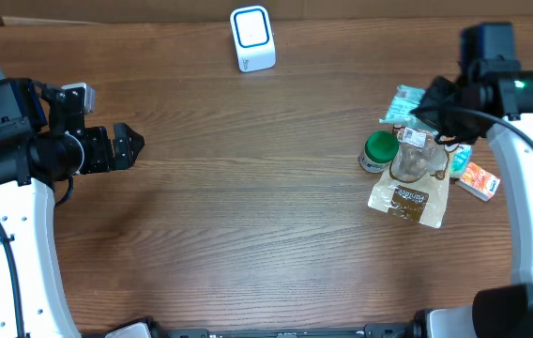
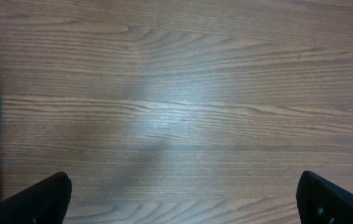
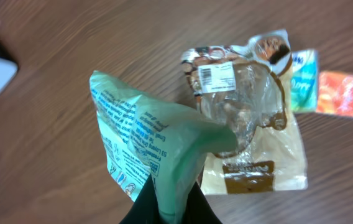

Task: Scan the item barcode
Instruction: 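Carry the teal pack right and release it onto the pile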

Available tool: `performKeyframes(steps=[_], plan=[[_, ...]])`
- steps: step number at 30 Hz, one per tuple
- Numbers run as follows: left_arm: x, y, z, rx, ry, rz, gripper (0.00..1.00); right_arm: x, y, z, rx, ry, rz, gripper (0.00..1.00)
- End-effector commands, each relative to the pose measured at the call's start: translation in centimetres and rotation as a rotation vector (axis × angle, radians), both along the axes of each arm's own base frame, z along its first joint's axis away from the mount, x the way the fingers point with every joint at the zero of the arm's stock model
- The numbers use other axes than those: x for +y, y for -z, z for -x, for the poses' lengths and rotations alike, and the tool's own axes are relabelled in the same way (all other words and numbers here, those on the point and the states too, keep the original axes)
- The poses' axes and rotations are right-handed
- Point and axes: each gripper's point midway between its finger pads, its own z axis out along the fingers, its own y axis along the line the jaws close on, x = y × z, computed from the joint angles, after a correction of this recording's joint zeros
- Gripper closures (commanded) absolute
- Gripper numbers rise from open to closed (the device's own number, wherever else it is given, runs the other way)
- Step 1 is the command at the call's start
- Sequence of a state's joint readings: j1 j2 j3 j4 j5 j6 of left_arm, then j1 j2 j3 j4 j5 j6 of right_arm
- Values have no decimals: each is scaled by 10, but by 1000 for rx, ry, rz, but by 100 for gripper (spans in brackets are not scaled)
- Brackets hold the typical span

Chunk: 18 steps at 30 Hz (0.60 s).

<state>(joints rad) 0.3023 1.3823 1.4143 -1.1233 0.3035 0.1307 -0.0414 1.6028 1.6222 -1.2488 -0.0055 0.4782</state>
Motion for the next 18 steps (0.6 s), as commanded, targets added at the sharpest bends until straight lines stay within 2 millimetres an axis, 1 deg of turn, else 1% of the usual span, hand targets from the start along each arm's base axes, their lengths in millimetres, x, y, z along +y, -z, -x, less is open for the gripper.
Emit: performKeyframes(steps=[1, 3, 4, 5, 6, 9, 10, 11, 12, 13, 14, 15, 17, 18], plan=[[-1, -3, -1, -12, 16, -10, 0, -28, 26, 8, 40, 162, -90, 96], [-1, -3, -1, -11, 16, -10, 0, -46, 39, 14, 60, 236, -102, 96], [-1, -3, -1, -12, 16, -10, 0, -62, 52, 21, 81, 300, -113, 96], [-1, -3, -1, -12, 16, -10, 0, -67, 57, 24, 88, 321, -119, 96], [-1, -3, -1, -12, 16, -10, 0, -72, 63, 26, 93, 338, -133, 96], [-1, -3, -1, -12, 16, -10, 0, -75, 73, 34, 122, 354, -144, 96], [-1, -3, -1, -12, 16, -10, 0, -74, 77, 37, 135, 336, -140, 93], [-1, -3, -1, -12, 17, -10, 0, -74, 79, 39, 140, 324, -136, 84], [-1, -3, -1, -12, 16, -10, 0, -73, 80, 40, 145, 301, -131, 70], [-1, -3, -1, -12, 16, -10, 0, -72, 80, 41, 151, 289, -128, 59], [-1, -3, -1, -12, 16, -10, 0, -71, 80, 41, 150, 263, -131, 42], [-1, -3, -1, -12, 16, -10, 0, -68, 80, 41, 150, 226, -135, 30], [-1, -3, -1, -12, 16, -10, 0, -66, 79, 42, 155, 210, -142, 27], [-1, -3, -1, -12, 16, -10, 0, -64, 77, 43, 155, 207, -148, 27]])
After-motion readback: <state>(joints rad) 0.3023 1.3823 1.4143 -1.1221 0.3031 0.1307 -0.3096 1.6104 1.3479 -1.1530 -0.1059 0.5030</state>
